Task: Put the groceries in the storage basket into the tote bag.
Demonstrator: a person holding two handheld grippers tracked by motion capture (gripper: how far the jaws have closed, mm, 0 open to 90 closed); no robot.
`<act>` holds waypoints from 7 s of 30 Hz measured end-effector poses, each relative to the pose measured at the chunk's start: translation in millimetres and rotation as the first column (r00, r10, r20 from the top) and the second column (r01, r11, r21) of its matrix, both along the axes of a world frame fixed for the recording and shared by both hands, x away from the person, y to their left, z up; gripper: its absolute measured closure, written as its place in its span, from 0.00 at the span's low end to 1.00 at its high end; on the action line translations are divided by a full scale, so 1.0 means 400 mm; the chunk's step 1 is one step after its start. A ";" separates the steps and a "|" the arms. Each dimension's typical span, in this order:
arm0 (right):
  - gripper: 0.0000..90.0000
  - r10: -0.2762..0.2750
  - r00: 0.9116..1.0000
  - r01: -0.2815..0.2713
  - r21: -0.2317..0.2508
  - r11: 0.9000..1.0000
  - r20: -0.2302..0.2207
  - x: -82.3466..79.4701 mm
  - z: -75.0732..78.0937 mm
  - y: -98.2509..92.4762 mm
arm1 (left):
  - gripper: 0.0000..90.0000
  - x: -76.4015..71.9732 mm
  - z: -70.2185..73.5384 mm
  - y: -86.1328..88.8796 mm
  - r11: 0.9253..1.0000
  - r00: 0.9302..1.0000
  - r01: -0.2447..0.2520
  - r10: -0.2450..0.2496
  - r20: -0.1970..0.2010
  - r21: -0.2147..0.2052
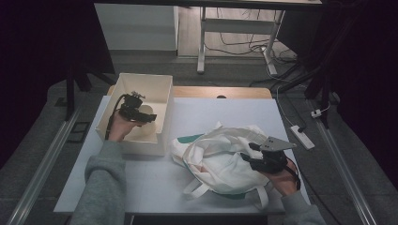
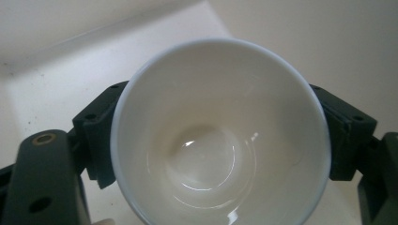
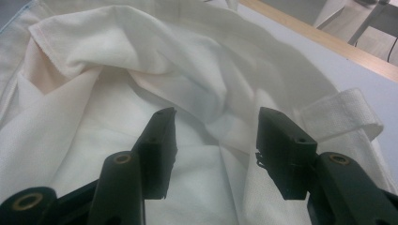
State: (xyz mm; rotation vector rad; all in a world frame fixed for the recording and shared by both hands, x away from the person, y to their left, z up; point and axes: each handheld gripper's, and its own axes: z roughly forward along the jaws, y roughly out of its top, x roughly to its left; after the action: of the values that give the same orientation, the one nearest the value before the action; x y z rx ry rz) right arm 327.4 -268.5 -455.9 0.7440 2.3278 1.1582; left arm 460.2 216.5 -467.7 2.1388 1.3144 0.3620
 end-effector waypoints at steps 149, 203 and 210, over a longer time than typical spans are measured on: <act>0.26 -0.008 0.999 0.006 0.054 0.999 0.036 0.014 0.032 0.140 | 0.14 -0.258 0.168 -0.385 0.821 0.845 0.522 -0.462 0.268 -0.231; 0.20 0.020 0.996 -0.025 -0.055 0.998 -0.090 0.077 -0.105 0.160 | 0.16 -0.214 0.137 -0.338 0.865 0.891 0.448 -0.410 0.197 -0.224; 0.17 0.018 0.997 -0.019 -0.020 1.000 -0.077 0.069 -0.090 0.153 | 0.16 -0.217 0.136 -0.339 0.866 0.889 0.452 -0.415 0.195 -0.216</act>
State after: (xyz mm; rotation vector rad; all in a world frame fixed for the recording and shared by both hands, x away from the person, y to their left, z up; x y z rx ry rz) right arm 354.9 -207.5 -491.9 0.7737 2.4109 1.1302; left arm 373.4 80.7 -413.2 2.0671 0.7192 0.1430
